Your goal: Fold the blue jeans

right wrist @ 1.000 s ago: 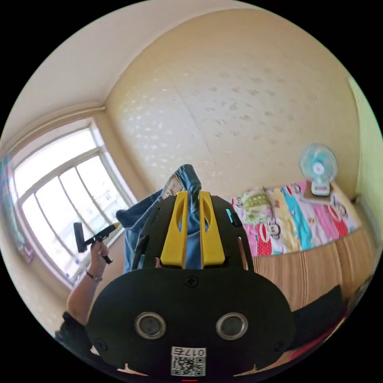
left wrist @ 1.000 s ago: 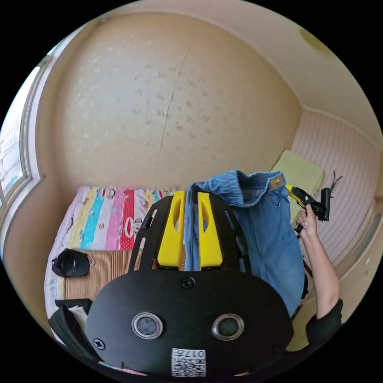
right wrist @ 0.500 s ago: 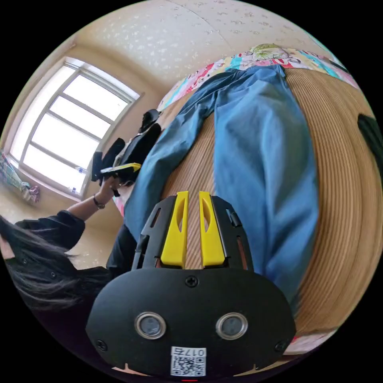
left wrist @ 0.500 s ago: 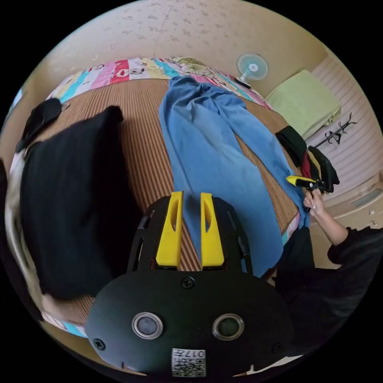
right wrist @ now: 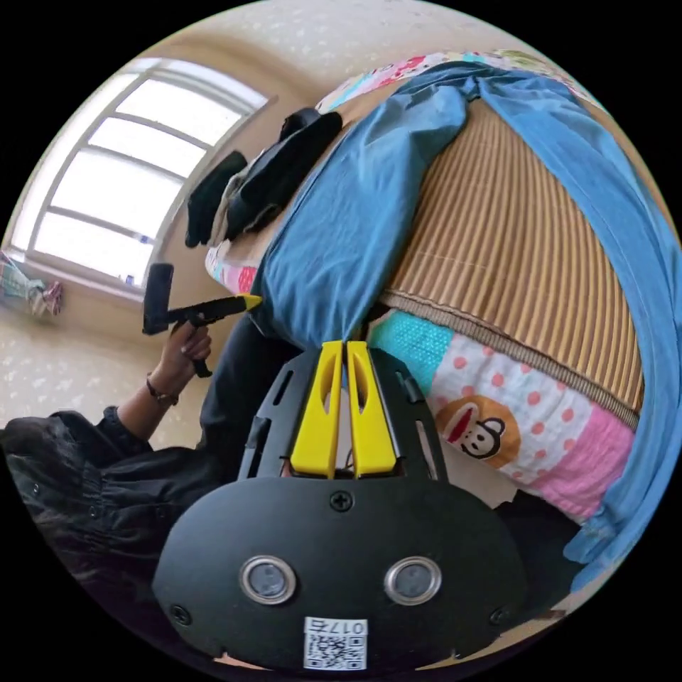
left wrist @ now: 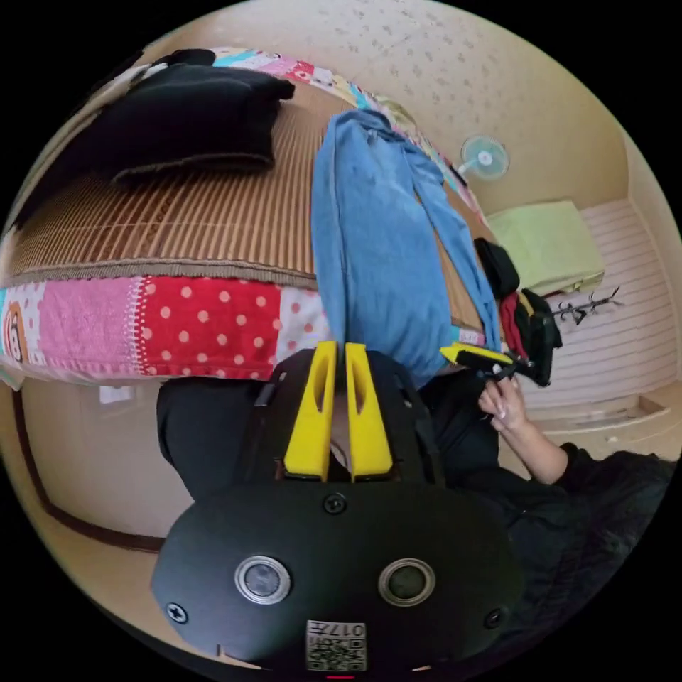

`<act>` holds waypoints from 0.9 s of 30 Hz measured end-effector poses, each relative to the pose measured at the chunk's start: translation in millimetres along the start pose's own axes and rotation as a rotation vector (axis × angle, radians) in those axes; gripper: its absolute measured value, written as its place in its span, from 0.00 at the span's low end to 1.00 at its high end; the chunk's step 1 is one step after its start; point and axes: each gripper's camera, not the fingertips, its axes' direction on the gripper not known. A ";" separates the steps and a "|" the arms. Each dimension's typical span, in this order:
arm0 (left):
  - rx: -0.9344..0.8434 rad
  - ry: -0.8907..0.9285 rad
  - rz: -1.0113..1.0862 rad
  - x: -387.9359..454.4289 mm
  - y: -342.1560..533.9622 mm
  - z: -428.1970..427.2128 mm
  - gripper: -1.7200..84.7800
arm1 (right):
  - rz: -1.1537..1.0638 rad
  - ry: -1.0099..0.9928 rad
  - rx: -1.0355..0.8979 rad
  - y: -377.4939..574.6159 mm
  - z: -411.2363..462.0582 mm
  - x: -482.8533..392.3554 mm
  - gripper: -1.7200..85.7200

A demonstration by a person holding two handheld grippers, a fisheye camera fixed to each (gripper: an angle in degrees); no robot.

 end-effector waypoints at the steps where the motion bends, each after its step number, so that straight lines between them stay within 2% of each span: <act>1: -0.013 0.118 0.055 4.2 -0.1 -10.0 0.03 | -0.037 -0.089 0.035 5.4 -18.3 -10.0 0.04; 3: 0.008 0.315 0.124 5.6 6.6 -33.3 0.02 | -0.076 -0.243 0.136 23.1 -54.0 -22.2 0.03; 4: 0.001 0.356 0.106 0.4 14.5 -46.7 0.02 | -0.087 -0.302 0.187 38.1 -73.7 -25.5 0.03; 6: -0.062 0.285 0.015 -13.6 28.7 -55.6 0.02 | -0.081 -0.310 0.195 60.3 -88.4 -23.3 0.03; 8: -0.057 0.223 -0.043 -24.4 46.5 -59.7 0.02 | -0.046 -0.240 0.066 76.2 -80.2 -14.8 0.03; 10: -0.061 0.165 -0.152 -35.0 71.3 -62.8 0.04 | -0.011 -0.089 -0.103 101.8 -67.6 -1.9 0.04; 12: -0.024 0.105 -0.193 -33.6 91.0 -76.2 0.05 | 0.016 0.006 -0.037 126.5 -89.0 5.3 0.05; 16: 0.073 0.042 -0.231 -21.1 131.4 -111.6 0.06 | 0.250 0.250 0.315 182.8 -180.6 32.8 0.11; 18: 0.105 0.054 -0.239 -15.7 142.1 -122.1 0.06 | 0.331 0.372 0.401 199.2 -204.5 44.0 0.14; 20: 0.125 0.065 -0.230 -9.1 146.6 -129.2 0.06 | 0.384 0.472 0.335 200.5 -206.3 60.7 0.15; 21: 0.130 0.067 -0.216 -3.5 146.3 -132.3 0.06 | 0.427 0.499 0.205 196.4 -196.3 77.8 0.15; 22: 0.119 0.072 -0.194 2.8 144.3 -133.7 0.06 | 0.472 0.498 0.067 195.0 -183.4 95.8 0.13; 24: 0.099 0.082 -0.174 11.5 142.2 -135.4 0.05 | 0.495 0.477 -0.006 204.8 -174.7 110.2 0.09; 26: 0.105 0.094 -0.157 21.0 144.2 -140.5 0.05 | 0.455 0.351 0.114 225.8 -194.9 105.4 0.06; 27: 0.108 0.112 -0.136 27.2 146.4 -144.6 0.05 | 0.395 0.146 0.249 244.1 -218.9 99.9 0.06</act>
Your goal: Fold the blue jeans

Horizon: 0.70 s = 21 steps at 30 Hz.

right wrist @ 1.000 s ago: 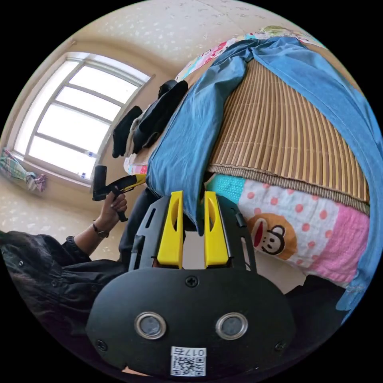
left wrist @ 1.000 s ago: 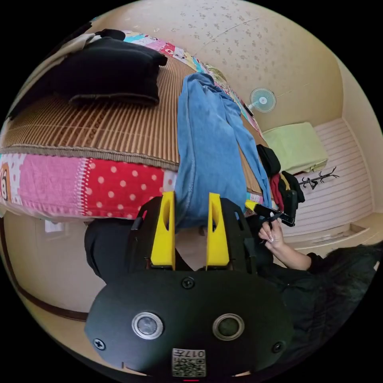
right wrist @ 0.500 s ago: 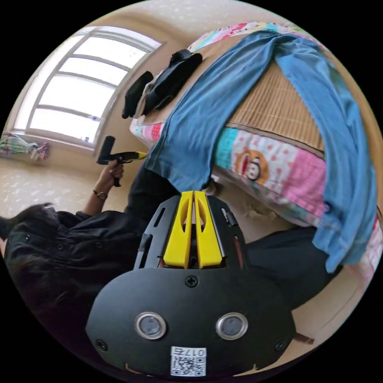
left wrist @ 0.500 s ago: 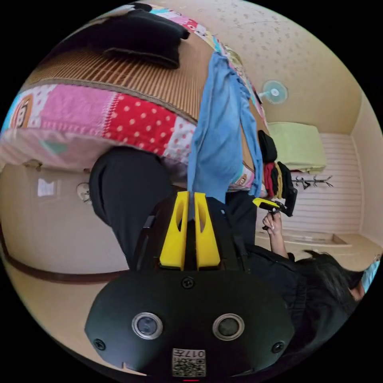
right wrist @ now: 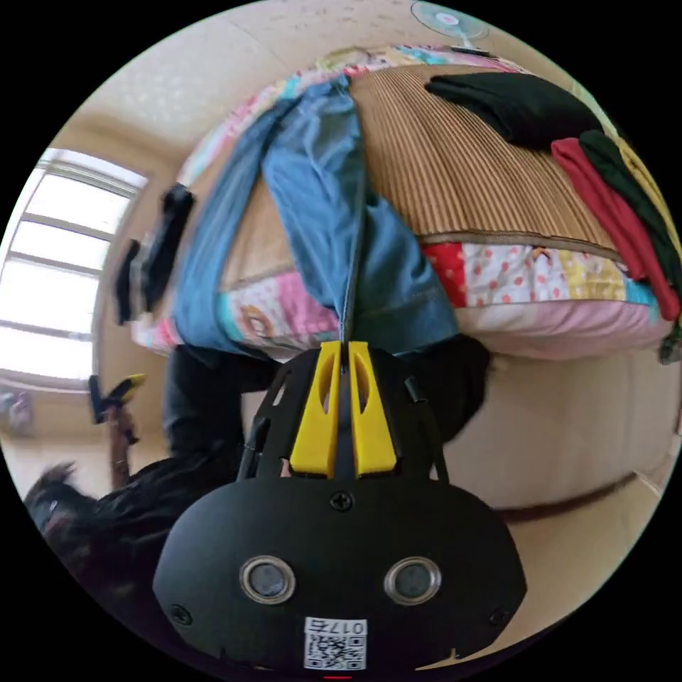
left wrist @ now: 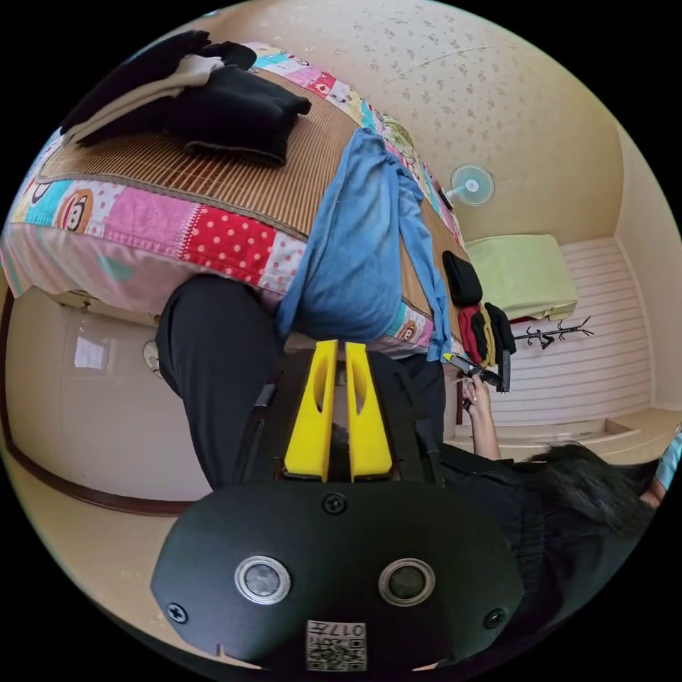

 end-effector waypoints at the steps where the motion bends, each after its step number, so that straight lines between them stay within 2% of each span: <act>1: -0.004 0.020 0.017 5.0 2.6 -3.7 0.04 | -0.017 -0.289 0.111 13.2 -31.0 9.6 0.05; 2: -0.007 0.029 0.023 6.9 3.8 -5.4 0.04 | -0.021 -0.433 0.166 19.9 -45.3 16.2 0.05; 3: -0.012 0.049 0.033 10.0 6.1 -8.9 0.04 | -0.025 -0.692 0.264 33.2 -70.3 31.7 0.05; 4: -0.016 0.063 0.036 12.1 7.8 -12.0 0.04 | -0.020 -0.869 0.335 45.7 -89.0 46.5 0.05; 6: -0.023 0.077 0.044 15.2 9.4 -15.3 0.04 | -0.013 -0.952 0.380 63.7 -109.1 64.2 0.04; 8: -0.032 0.079 0.056 19.2 10.1 -16.3 0.04 | 0.007 -0.868 0.341 80.9 -115.7 80.3 0.04; 12: -0.032 0.119 0.078 33.8 10.0 -10.3 0.07 | 0.253 -0.476 -0.013 125.3 -67.4 132.9 0.04; 13: -0.033 0.142 0.084 41.6 8.4 -6.7 0.08 | 0.319 -0.403 -0.049 142.1 -56.6 143.3 0.04; 14: -0.033 0.152 0.089 46.7 7.4 -4.7 0.08 | 0.326 -0.414 -0.032 149.7 -54.9 145.1 0.04; 16: -0.061 0.182 0.143 77.5 -0.2 7.8 0.10 | 0.289 -0.571 0.073 167.6 -56.8 137.5 0.04; 18: -0.118 0.196 0.217 110.9 -9.7 23.9 0.12 | 0.232 -0.603 0.110 167.1 -59.4 116.6 0.04; 21: -0.243 0.238 0.335 168.8 -31.0 62.8 0.14 | 0.100 -0.585 0.040 147.8 -52.4 67.5 0.04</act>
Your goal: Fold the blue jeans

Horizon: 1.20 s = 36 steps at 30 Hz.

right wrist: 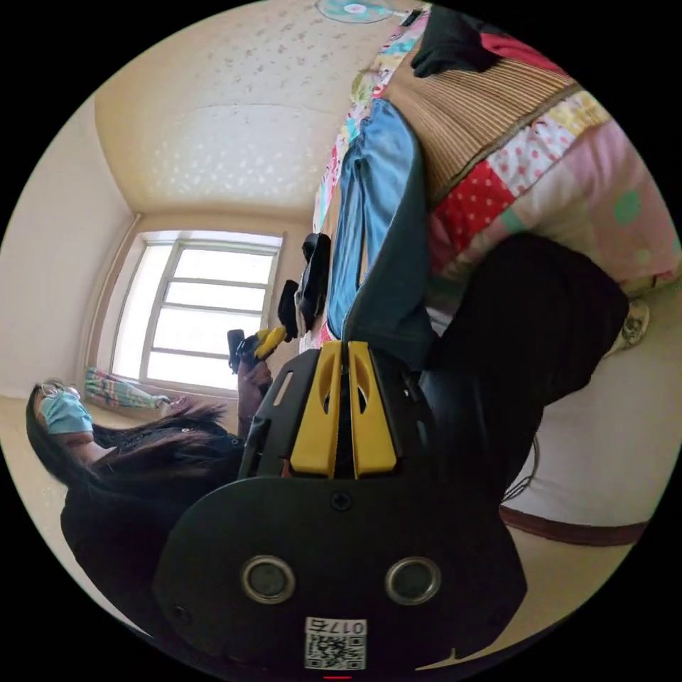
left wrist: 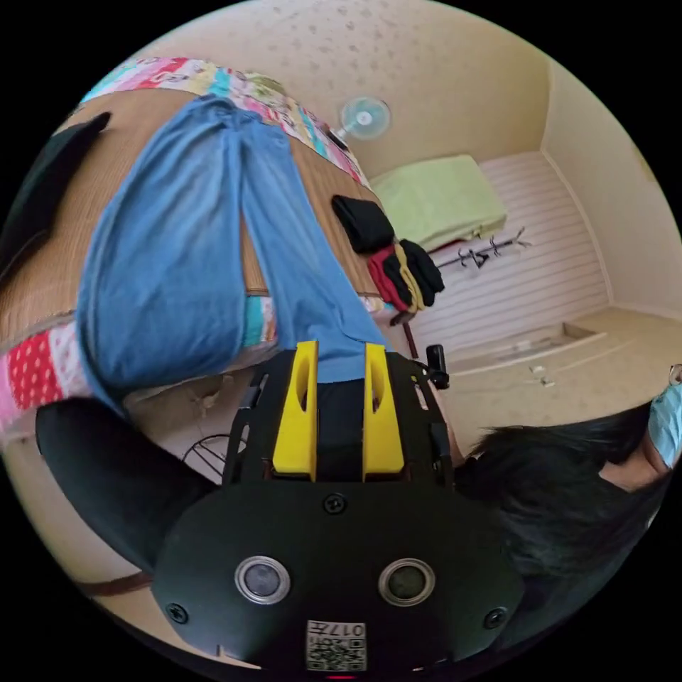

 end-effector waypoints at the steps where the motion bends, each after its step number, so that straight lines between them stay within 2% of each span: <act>1: -0.042 0.026 0.035 11.8 -18.5 18.8 0.15 | -0.036 0.004 -0.045 -6.2 16.2 -13.9 0.04; 4: -0.172 0.072 0.101 33.8 -55.8 71.2 0.16 | -0.118 0.019 -0.114 -17.4 53.2 -41.2 0.04; 8: -0.355 -0.005 0.114 36.2 -71.5 128.8 0.14 | -0.170 0.019 -0.203 -25.5 94.2 -57.7 0.04; 9: -0.383 0.018 0.114 31.5 -68.7 138.2 0.07 | -0.177 0.019 -0.218 -25.9 102.4 -58.7 0.04; 10: -0.366 0.043 0.118 25.8 -63.7 138.6 0.03 | -0.182 0.043 -0.240 -26.1 107.8 -55.8 0.04; 15: -0.327 0.152 0.090 -7.7 -45.2 119.2 0.01 | -0.089 0.174 -0.410 -50.8 101.8 -3.3 0.05; 17: -0.308 0.180 0.089 -18.4 -38.9 110.4 0.01 | -0.029 0.197 -0.384 -85.4 85.4 13.2 0.05; 21: -0.260 0.270 0.084 -38.3 -32.9 93.9 0.01 | -0.047 0.361 -0.268 -232.5 72.3 19.4 0.09; 23: -0.251 0.299 0.084 -45.3 -33.1 88.4 0.01 | -0.055 0.353 -0.194 -307.9 81.6 23.6 0.12; 25: -0.262 0.357 0.046 -58.4 -34.3 83.0 0.01 | -0.030 0.283 0.012 -397.5 94.1 39.1 0.14; 29: -0.232 0.445 -0.006 -79.5 -34.4 67.7 0.01 | 0.017 0.275 0.086 -501.8 148.5 67.4 0.16; 32: -0.195 0.473 -0.028 -94.9 -31.7 51.2 0.01 | 0.042 0.440 0.129 -547.7 195.3 65.6 0.14; 34: -0.172 0.496 -0.053 -110.0 -27.2 39.2 0.01 | 0.102 0.691 0.103 -569.3 231.8 62.1 0.07; 36: -0.139 0.529 -0.081 -123.8 -21.7 29.2 0.01 | 0.066 0.864 0.060 -580.4 259.6 48.7 0.06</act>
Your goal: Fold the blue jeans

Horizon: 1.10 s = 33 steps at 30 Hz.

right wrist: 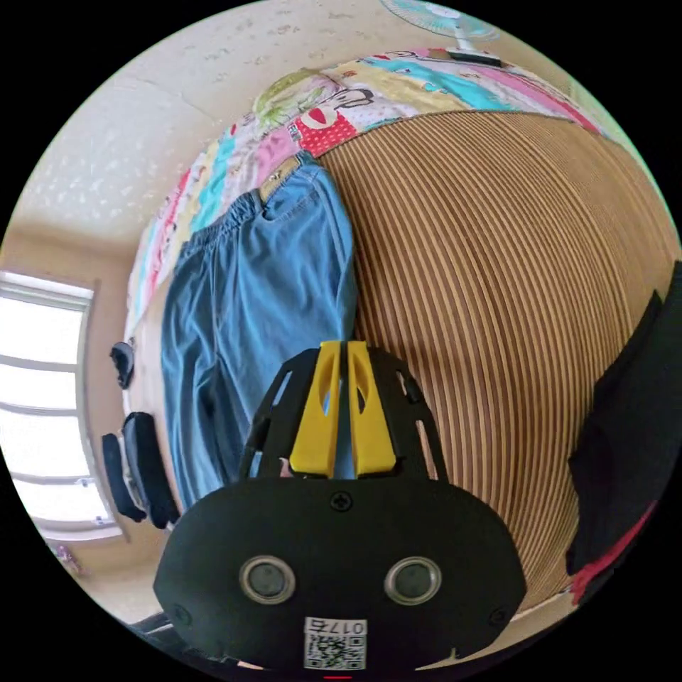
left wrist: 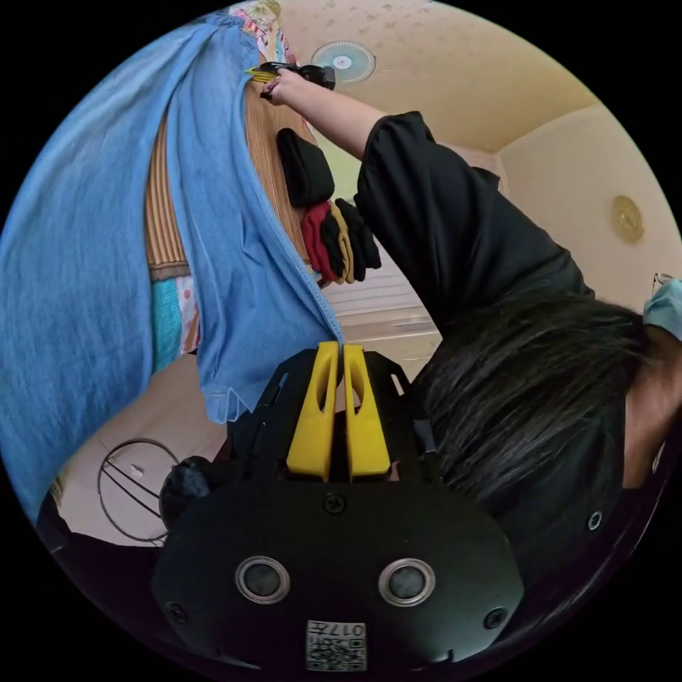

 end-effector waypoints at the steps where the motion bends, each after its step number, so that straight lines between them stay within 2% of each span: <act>1: 0.030 0.019 -0.008 -4.8 5.4 -10.9 0.01 | -0.025 0.122 0.061 1.0 -5.7 -24.9 0.05; 4: 0.097 0.089 -0.009 -12.6 24.1 -41.2 0.01 | -0.230 0.320 0.262 18.2 -22.9 -114.4 0.04; 8: 0.240 0.229 -0.020 -23.9 62.3 -84.7 0.01 | -0.458 0.347 0.397 44.0 -23.7 -221.1 0.04; 12: 0.428 0.158 -0.083 -25.6 113.9 -138.1 0.01 | -0.533 0.136 0.388 48.1 -3.2 -307.6 0.05; 15: 0.522 0.044 -0.190 -31.3 146.0 -168.2 0.01 | -0.502 -0.086 0.196 28.6 33.6 -335.9 0.08; 18: 0.567 -0.107 -0.347 -40.1 173.7 -181.2 0.02 | -0.530 -0.286 0.082 33.4 53.1 -334.5 0.11; 21: 0.661 -0.235 -0.343 -24.3 191.3 -188.1 0.04 | -0.560 -0.426 0.068 71.7 41.5 -309.3 0.11; 24: 0.628 -0.348 -0.310 -12.0 175.4 -190.6 0.10 | -0.559 -0.519 0.010 135.3 26.9 -252.9 0.11; 29: 0.507 -0.481 -0.120 5.4 97.6 -180.8 0.14 | -0.473 -0.344 -0.016 269.8 13.8 -149.0 0.12; 33: 0.382 -0.723 -0.054 10.2 27.8 -144.7 0.15 | -0.352 -0.397 -0.055 379.2 12.2 -92.6 0.12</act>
